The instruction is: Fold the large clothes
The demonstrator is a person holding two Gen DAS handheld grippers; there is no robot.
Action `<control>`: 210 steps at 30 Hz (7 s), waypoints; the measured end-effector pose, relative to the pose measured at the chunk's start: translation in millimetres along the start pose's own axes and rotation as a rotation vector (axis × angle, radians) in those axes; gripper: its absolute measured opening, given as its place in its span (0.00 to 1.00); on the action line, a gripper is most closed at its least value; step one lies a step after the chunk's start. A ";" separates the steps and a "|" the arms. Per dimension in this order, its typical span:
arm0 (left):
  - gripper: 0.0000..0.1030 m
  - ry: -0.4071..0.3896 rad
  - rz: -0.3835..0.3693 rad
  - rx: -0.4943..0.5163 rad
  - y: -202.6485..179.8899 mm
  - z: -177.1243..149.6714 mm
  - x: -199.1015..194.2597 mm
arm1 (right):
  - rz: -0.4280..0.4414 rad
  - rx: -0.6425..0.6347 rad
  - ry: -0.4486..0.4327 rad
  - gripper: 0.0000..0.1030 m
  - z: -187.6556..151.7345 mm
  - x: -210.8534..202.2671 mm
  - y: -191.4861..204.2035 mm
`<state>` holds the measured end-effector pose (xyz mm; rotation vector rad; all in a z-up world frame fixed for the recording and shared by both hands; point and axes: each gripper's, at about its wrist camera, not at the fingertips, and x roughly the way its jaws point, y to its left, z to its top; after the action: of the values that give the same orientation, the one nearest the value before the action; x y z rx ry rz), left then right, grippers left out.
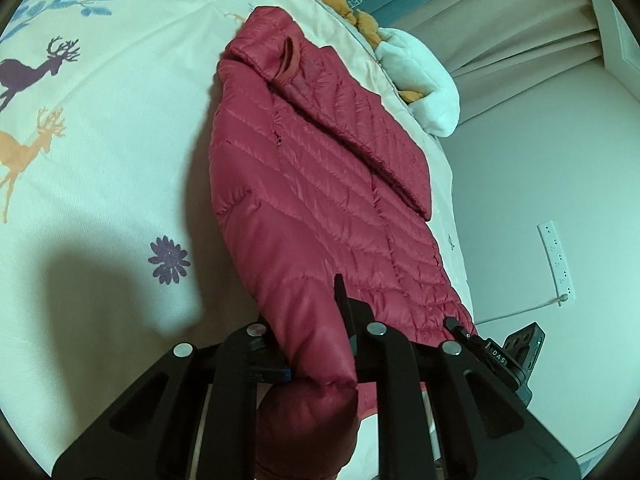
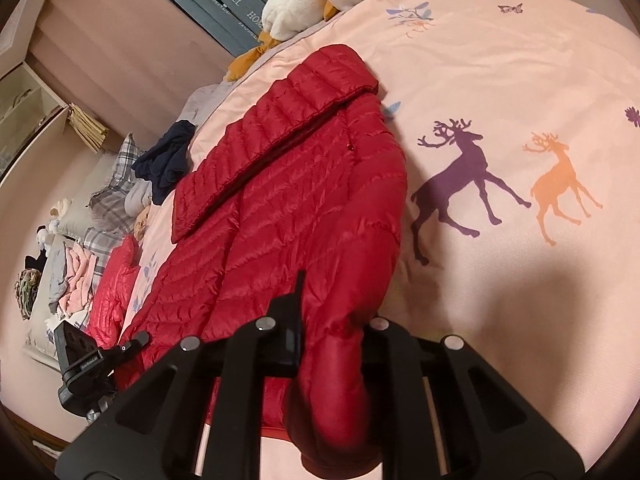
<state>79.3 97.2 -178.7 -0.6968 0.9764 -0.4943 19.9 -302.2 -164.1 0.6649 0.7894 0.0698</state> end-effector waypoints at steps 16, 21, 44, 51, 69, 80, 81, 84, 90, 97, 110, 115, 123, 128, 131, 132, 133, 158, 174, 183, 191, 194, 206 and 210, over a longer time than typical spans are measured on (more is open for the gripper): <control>0.16 -0.003 0.025 0.068 -17.2 0.1 -8.5 | 0.026 -0.115 -0.030 0.13 -1.4 -20.7 16.4; 0.16 -0.001 0.068 0.109 -26.5 0.1 -6.5 | 0.052 -0.125 -0.033 0.12 -2.9 -26.2 12.3; 0.16 -0.016 0.081 0.231 -53.7 6.5 -19.6 | 0.275 -0.251 -0.102 0.12 -3.8 -71.3 33.0; 0.16 -0.024 0.059 0.266 -63.9 8.5 -28.0 | 0.360 -0.247 -0.121 0.12 -0.1 -86.8 35.8; 0.16 -0.050 0.021 0.329 -79.0 17.6 -49.8 | 0.462 -0.316 -0.163 0.12 -4.6 -124.1 53.7; 0.16 -0.077 -0.024 0.361 -85.9 22.7 -71.8 | 0.548 -0.320 -0.197 0.12 -3.0 -149.8 54.5; 0.16 -0.083 -0.032 0.368 -87.8 22.9 -75.3 | 0.556 -0.320 -0.202 0.12 -2.5 -152.7 54.4; 0.16 -0.101 -0.051 0.390 -93.0 21.8 -86.5 | 0.590 -0.320 -0.222 0.12 -1.1 -163.1 53.5; 0.16 -0.138 -0.090 0.419 -103.7 22.2 -102.7 | 0.630 -0.329 -0.247 0.13 1.8 -177.6 52.2; 0.16 -0.170 -0.140 0.457 -114.3 22.6 -119.6 | 0.682 -0.331 -0.285 0.14 6.6 -192.9 51.0; 0.16 -0.139 -0.118 0.374 -96.8 43.7 -100.2 | 0.577 -0.201 -0.251 0.16 27.7 -155.1 40.0; 0.16 -0.152 -0.053 0.317 -85.0 60.9 -86.1 | 0.532 -0.188 -0.260 0.17 42.0 -137.5 40.5; 0.16 -0.205 0.073 0.359 -91.4 76.8 -69.9 | 0.457 -0.190 -0.268 0.17 64.4 -116.7 41.0; 0.16 -0.225 0.113 0.377 -93.7 87.0 -62.5 | 0.421 -0.198 -0.275 0.17 74.6 -106.8 40.7; 0.16 -0.228 0.127 0.381 -93.8 92.3 -57.0 | 0.403 -0.192 -0.275 0.17 79.6 -99.8 39.5; 0.16 -0.228 0.132 0.384 -94.2 92.9 -55.7 | 0.399 -0.189 -0.276 0.17 80.8 -97.9 39.1; 0.16 -0.229 0.138 0.389 -94.6 94.5 -53.8 | 0.392 -0.187 -0.276 0.17 82.5 -95.2 38.7; 0.16 -0.199 0.207 0.396 -86.6 120.9 -7.7 | 0.281 -0.182 -0.255 0.17 96.0 -56.3 38.1; 0.16 -0.184 0.244 0.410 -87.4 130.8 15.4 | 0.231 -0.171 -0.233 0.17 105.6 -33.5 32.7; 0.16 -0.176 0.271 0.426 -90.0 136.8 30.9 | 0.213 -0.151 -0.218 0.17 111.4 -19.0 24.8; 0.16 -0.169 0.292 0.438 -91.2 142.5 43.1 | 0.198 -0.137 -0.203 0.17 115.6 -8.8 20.4; 0.16 -0.167 0.299 0.441 -91.3 143.7 46.9 | 0.190 -0.136 -0.198 0.17 116.9 -5.3 19.6; 0.16 -0.154 0.321 0.444 -88.7 150.2 62.0 | 0.172 -0.128 -0.183 0.17 120.9 8.5 16.1; 0.17 -0.150 0.327 0.440 -87.7 151.7 67.0 | 0.169 -0.126 -0.178 0.17 122.8 12.8 14.0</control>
<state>237.8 39.7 -96.5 -0.1696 0.7842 -0.3451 114.7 -352.1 -101.1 0.6076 0.5520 0.2100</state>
